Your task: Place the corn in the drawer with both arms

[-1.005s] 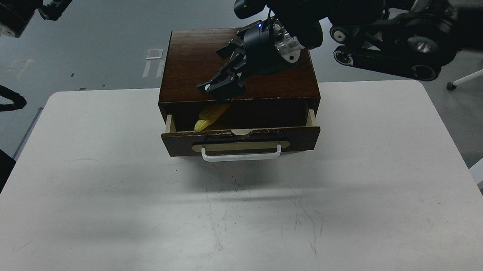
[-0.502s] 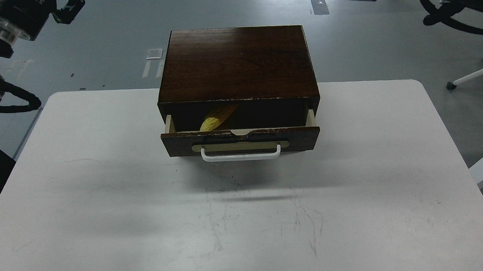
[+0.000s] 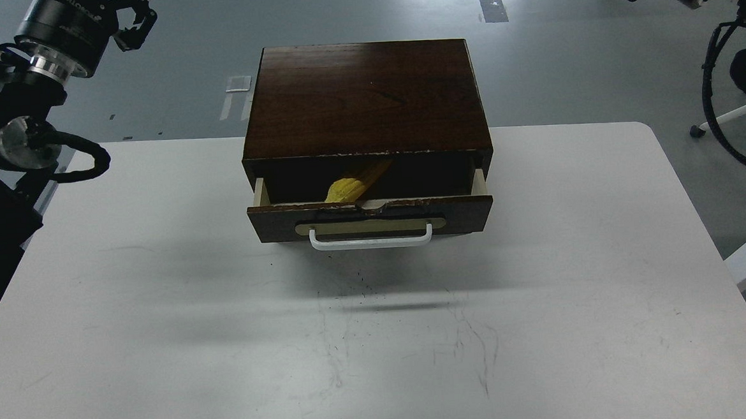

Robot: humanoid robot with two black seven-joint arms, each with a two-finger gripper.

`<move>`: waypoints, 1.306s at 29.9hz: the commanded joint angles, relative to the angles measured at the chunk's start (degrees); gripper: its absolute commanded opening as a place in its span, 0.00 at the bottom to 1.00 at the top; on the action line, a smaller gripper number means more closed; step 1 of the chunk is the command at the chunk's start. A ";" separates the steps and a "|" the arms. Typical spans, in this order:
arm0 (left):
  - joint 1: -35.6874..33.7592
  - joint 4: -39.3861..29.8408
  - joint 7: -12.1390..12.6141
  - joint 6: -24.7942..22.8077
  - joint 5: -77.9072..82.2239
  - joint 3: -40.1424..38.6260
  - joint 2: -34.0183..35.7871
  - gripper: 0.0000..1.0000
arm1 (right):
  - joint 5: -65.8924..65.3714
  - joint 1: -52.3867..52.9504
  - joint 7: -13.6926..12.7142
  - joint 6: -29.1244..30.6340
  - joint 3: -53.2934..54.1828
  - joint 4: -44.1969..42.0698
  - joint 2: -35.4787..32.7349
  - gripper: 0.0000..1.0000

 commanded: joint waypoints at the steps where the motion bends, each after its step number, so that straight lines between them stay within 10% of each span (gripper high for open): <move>1: 1.70 1.00 1.22 -0.01 -1.84 -0.52 -0.42 0.98 | 10.57 -5.21 0.01 0.85 4.76 -4.11 0.06 1.00; 9: 7.07 0.74 5.27 -0.01 -8.43 -7.09 -0.95 0.99 | 28.15 -18.30 0.45 12.80 9.25 -6.50 2.68 1.00; 17: 9.18 0.56 5.27 -0.01 -8.17 -7.46 -2.62 0.99 | 29.49 -32.90 2.47 14.03 24.46 -6.50 10.16 1.00; 39: 10.68 0.48 6.06 -0.01 -7.73 -2.27 -3.32 0.99 | 25.63 -34.23 2.73 14.26 24.73 -20.30 13.86 1.00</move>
